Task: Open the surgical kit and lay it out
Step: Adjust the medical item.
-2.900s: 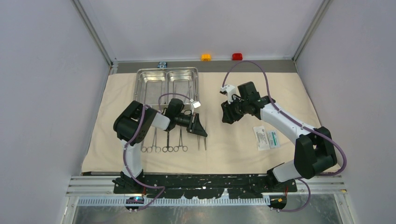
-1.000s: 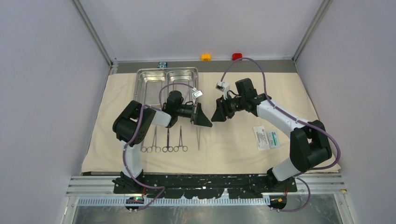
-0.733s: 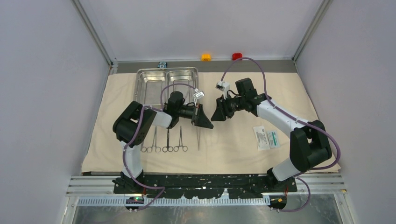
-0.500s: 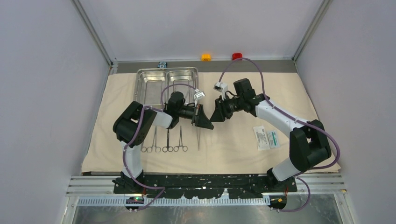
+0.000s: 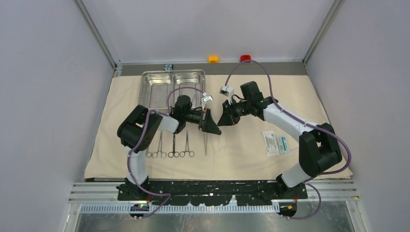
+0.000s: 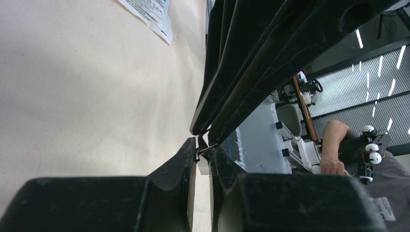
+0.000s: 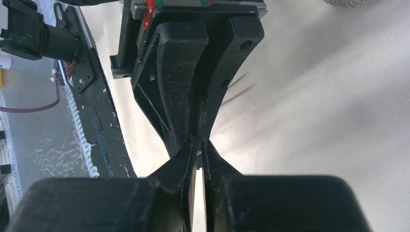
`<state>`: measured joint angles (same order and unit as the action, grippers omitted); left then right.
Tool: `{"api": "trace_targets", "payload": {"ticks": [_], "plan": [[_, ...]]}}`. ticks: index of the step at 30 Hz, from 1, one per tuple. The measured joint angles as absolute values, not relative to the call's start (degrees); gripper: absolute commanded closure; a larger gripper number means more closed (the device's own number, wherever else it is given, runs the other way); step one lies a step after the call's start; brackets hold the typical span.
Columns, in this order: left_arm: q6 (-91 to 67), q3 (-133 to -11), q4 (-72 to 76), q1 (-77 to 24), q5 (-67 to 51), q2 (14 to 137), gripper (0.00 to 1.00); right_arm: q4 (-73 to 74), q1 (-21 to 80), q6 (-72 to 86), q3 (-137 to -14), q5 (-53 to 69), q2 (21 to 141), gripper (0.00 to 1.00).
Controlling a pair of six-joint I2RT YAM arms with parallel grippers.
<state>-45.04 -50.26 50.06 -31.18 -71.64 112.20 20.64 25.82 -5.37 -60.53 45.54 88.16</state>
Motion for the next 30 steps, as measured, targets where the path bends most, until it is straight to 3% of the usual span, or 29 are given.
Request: {"api": "trace_targets", "payload": {"ticks": [3, 5, 13, 25, 30], "plan": [[-45.06, -50.26, 50.04, -31.18, -71.64, 112.2, 0.89, 20.91, 25.85, -5.8, -60.53, 45.52, 88.16, 0.94], [-45.06, -50.26, 50.02, -31.18, -71.64, 112.2, 0.81, 20.95, 25.89, -6.09, -60.53, 45.17, 88.16, 0.99], [-42.57, -50.39, 46.54, -31.18, -70.94, 111.59, 0.68, 21.41, 25.93, -6.52, -60.53, 40.49, 88.12, 0.99], [-17.67, -63.59, 10.39, -31.29, -57.28, 105.21, 0.55, 22.57, 25.93, -0.99, -62.08, 26.87, 88.12, 0.99], [-13.56, -64.1, 5.26, -32.32, -47.0, 101.69, 0.55, 22.52, 25.93, 2.98, -63.22, 22.35, 88.12, 1.0]]}}
